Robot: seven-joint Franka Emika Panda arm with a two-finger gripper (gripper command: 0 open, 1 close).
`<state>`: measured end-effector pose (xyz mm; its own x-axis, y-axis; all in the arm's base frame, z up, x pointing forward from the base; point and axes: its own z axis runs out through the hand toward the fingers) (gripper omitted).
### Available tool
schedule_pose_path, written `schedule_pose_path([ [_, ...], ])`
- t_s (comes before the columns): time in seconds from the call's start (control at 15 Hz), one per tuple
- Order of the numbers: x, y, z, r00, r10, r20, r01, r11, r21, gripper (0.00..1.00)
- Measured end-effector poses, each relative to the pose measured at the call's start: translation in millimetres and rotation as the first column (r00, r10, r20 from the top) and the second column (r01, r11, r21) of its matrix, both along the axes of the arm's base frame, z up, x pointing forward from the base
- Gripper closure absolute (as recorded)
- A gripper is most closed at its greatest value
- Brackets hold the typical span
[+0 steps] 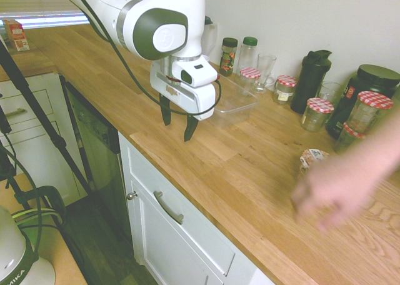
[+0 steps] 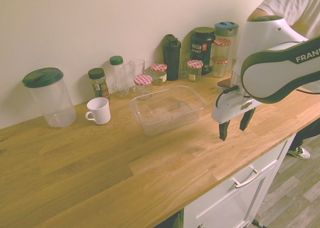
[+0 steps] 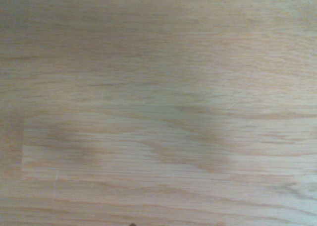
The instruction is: Put the cereal into the container
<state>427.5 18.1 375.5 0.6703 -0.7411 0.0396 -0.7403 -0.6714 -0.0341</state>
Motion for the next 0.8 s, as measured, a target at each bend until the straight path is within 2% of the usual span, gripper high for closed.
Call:
schedule_pose_path([
  [0.2,2,-2,1,1.000,-0.028,0.014,0.028,0.999,0.029,0.00],
  [0.4,2,-21,11,0.986,-0.126,0.113,0.119,0.991,0.060,0.00],
  [0.53,-3,-41,17,0.958,-0.225,0.179,0.215,0.974,0.075,0.00],
  [0.8,-4,-95,27,0.867,-0.414,0.277,0.397,0.910,0.119,0.00],
])
